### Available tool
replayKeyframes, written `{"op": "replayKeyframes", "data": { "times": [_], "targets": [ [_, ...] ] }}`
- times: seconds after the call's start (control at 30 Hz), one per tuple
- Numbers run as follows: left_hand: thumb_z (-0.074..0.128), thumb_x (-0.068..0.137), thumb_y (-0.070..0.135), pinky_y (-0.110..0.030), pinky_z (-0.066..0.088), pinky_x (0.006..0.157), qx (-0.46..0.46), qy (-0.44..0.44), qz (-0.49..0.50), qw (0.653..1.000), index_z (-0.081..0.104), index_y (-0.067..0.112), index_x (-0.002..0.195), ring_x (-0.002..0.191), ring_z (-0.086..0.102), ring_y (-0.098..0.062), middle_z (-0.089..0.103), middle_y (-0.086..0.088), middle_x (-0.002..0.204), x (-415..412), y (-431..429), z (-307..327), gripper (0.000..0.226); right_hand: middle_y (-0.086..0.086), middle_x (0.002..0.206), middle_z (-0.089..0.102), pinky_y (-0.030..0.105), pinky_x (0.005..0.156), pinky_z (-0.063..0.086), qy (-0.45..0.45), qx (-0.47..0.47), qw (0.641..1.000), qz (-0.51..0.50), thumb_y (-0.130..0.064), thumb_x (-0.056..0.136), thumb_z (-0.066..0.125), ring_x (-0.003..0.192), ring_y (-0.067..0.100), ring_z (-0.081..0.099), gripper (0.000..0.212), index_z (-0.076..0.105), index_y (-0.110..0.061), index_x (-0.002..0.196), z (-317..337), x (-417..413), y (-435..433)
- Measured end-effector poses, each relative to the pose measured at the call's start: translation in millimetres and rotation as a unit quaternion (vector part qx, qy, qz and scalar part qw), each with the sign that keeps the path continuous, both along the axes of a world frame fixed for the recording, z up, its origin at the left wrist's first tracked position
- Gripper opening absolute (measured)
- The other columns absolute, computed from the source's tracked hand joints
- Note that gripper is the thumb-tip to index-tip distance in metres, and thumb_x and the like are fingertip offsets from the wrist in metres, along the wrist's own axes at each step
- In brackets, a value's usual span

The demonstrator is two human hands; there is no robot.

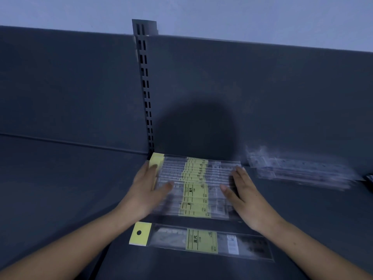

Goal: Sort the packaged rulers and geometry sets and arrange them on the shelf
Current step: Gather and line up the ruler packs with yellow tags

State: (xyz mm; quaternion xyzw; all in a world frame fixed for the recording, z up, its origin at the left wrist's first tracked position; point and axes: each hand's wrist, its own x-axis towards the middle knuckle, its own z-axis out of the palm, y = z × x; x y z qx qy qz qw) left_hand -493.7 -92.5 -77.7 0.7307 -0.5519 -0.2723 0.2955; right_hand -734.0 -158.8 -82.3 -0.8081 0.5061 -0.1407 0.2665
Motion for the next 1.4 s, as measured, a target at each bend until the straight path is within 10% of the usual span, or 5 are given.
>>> {"op": "replayKeyframes", "data": {
  "times": [0.5,0.67,0.8,1.07,1.4],
  "targets": [
    [0.041,0.095,0.01,-0.021,0.023,0.095,-0.031,0.22,0.092,0.971,0.044,0.02,0.135,0.116,0.031,-0.005,0.035,0.008,0.141,5.5,-5.6,8.4,0.041,-0.002,0.157,-0.016,0.027,0.116,-0.007,0.054,-0.009,0.998,-0.029,-0.049,0.097,0.029,0.142,0.009,-0.019,0.071,0.0,-0.012,0.15,-9.8,7.3,4.9],
    [0.043,0.098,0.026,-0.023,0.005,0.111,-0.006,-0.005,-0.048,0.999,0.02,0.023,0.148,0.144,-0.002,-0.008,0.0,0.006,0.158,11.5,-3.9,0.2,0.055,-0.001,0.158,-0.012,0.02,0.111,-0.009,0.062,-0.041,0.997,-0.024,-0.046,0.098,0.023,0.142,0.007,-0.016,0.065,0.004,-0.011,0.15,-9.1,0.7,1.8],
    [0.018,0.099,0.047,-0.02,-0.012,0.11,0.051,-0.199,-0.113,0.972,-0.01,0.016,0.149,0.142,-0.018,-0.008,-0.019,0.001,0.156,12.8,-0.7,-15.0,0.065,-0.001,0.157,-0.014,0.023,0.111,-0.012,0.14,-0.065,0.988,0.004,-0.074,0.07,-0.017,0.138,0.008,-0.022,0.1,-0.004,-0.015,0.149,-7.4,-1.2,2.1],
    [-0.034,0.051,0.08,-0.022,-0.018,0.11,-0.005,-0.294,-0.156,0.943,-0.011,0.017,0.149,0.138,-0.023,-0.003,-0.021,0.008,0.152,8.6,-0.2,-21.1,0.118,0.001,0.157,-0.017,0.039,0.116,-0.008,0.215,-0.103,0.971,-0.002,-0.073,0.043,-0.043,0.144,0.021,-0.019,0.123,-0.009,-0.022,0.149,-9.3,2.0,-1.3],
    [-0.015,0.07,0.068,-0.019,-0.025,0.107,0.005,-0.328,-0.22,0.919,-0.013,0.021,0.148,0.135,-0.028,0.0,-0.023,0.011,0.15,2.0,0.4,-7.9,0.091,-0.011,0.157,-0.006,0.034,0.116,-0.013,0.136,-0.131,0.981,0.045,-0.081,0.057,-0.028,0.142,0.005,-0.016,0.114,0.001,-0.02,0.15,-2.5,-2.0,5.5]
  ]
}}
